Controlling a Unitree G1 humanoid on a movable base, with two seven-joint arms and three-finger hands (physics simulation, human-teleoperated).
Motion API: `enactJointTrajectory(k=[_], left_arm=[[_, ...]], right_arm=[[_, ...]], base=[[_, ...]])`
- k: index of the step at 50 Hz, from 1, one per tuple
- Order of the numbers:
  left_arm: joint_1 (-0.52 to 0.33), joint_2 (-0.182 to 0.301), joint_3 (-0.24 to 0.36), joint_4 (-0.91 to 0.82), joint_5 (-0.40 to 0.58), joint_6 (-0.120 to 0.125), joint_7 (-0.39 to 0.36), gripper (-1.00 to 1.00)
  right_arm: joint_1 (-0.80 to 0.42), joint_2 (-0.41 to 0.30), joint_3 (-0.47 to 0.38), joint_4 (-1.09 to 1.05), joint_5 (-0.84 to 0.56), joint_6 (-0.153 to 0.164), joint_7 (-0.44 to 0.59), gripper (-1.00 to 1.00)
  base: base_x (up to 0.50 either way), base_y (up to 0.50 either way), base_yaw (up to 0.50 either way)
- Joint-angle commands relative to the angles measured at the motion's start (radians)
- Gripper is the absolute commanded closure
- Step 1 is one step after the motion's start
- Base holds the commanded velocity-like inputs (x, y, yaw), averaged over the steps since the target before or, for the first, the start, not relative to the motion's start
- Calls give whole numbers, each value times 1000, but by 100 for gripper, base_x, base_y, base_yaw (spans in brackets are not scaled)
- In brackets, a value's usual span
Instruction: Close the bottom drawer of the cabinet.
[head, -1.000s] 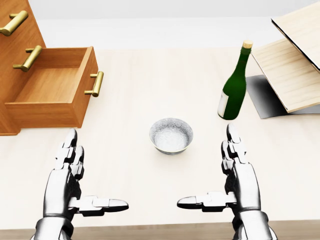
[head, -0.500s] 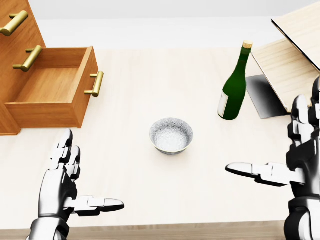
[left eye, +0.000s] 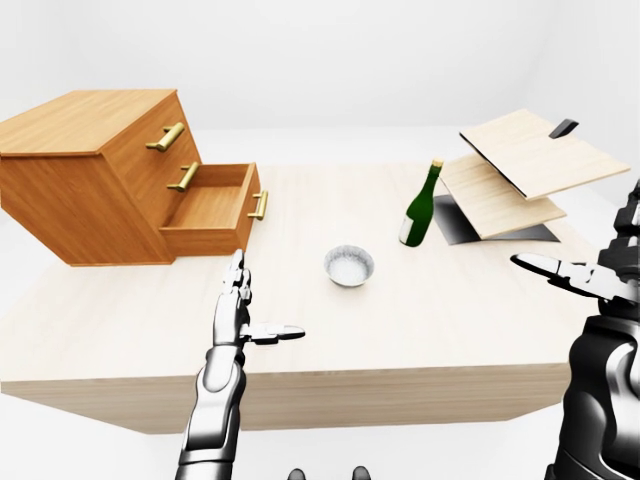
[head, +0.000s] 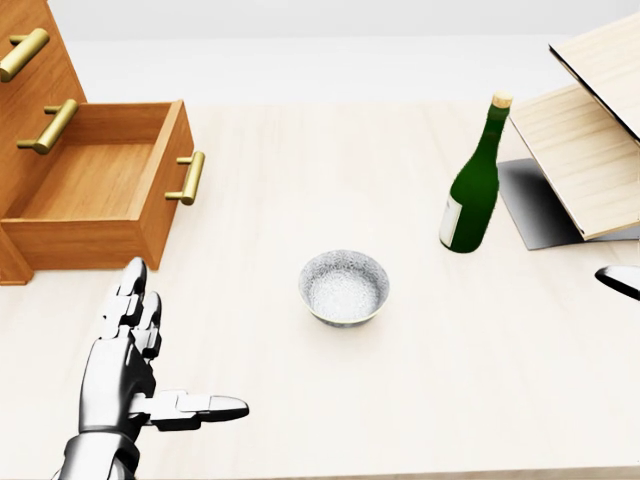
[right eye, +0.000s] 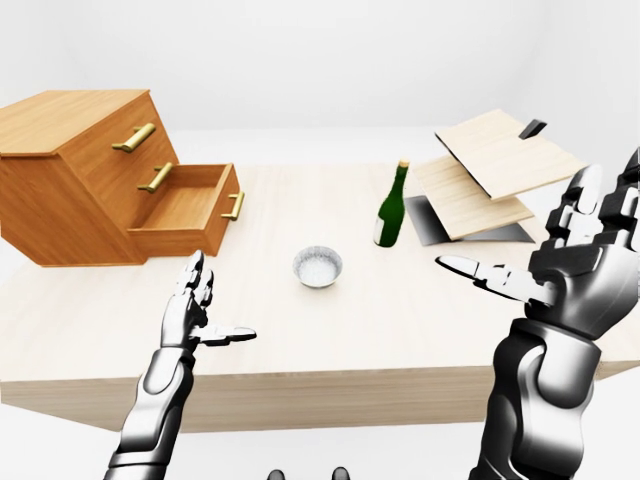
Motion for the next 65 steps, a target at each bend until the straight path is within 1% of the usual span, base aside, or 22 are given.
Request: enactJointTrajectory(k=[1,5,9,13,16,17,25,29,38,40,43,48,49,53,54,55,57,58,59,61,63,65], left_arm=[[-1,-1,-3,7,5,-5,1,-100],[1,-1,-3,1,2,-2,-1,-100],[0,-2,-5,13,5,-12,1,-100],[3,-2,-4,-1,5,0,3,-100],[5,-3,-8,-1,7,-4,1,-100],[11,-5,-11,-14,5,6,-2,-100],[12,-4,-9,-24,3,15,-1,-100],[11,-5,-9,-14,4,5,-1,-100],[5,-3,-5,-7,0,5,-1,-100],[-9,-2,-2,-1,-1,12,2,-100],[-40,1,5,49,-4,-8,7,-100],[-87,11,16,98,-11,-6,16,-100],[-96,13,18,130,-10,-29,15,-100],[-133,22,27,179,-11,-39,24,-100],[-139,24,27,176,-12,-33,26,-100],[-158,29,31,206,-12,-46,27,-100],[-178,37,40,217,-21,-34,30,-100],[-185,40,41,225,-20,-37,31,-100],[-202,45,46,251,-23,-47,32,-100],[-233,51,49,286,-27,-48,37,-100],[-265,56,51,335,-25,-66,42,-100],[-313,65,51,396,-20,-69,50,-100]], right_arm=[[4,-2,-7,-5,5,0,8,-100],[2,-3,-11,-4,6,0,13,-100],[12,10,8,5,-11,0,21,-100],[10,6,-4,-9,-2,0,21,-100],[11,7,-4,-6,-4,0,23,-100],[14,10,0,-4,-9,0,25,-100],[16,13,1,2,-11,0,31,-100],[17,14,0,0,-9,0,31,-100],[16,17,-5,10,1,0,25,-100],[19,19,-9,7,22,0,25,-100],[22,18,-2,9,16,0,23,-100],[24,17,-6,0,21,0,25,-100],[25,17,-6,-2,23,0,24,-100],[24,15,-5,-10,24,0,25,-100],[24,15,-5,-13,23,0,25,-100],[25,16,-4,-10,18,0,27,-100],[22,15,-2,-13,15,0,27,-100],[22,15,-2,-12,14,0,28,-100],[22,16,0,-13,12,0,29,-100],[20,15,1,-16,11,0,29,-100],[22,16,-1,-15,11,0,32,-100],[19,14,-3,-22,15,0,29,-100]], base=[[38,0,0],[37,0,0],[37,0,0],[37,0,0],[37,0,0],[38,0,0],[37,0,0],[37,0,0],[36,0,0],[5,0,0],[0,0,0],[0,0,0],[0,0,0],[0,0,0],[0,0,0],[0,0,0],[0,0,0],[0,0,0],[0,0,0],[0,0,0],[0,0,0],[0,0,0]])
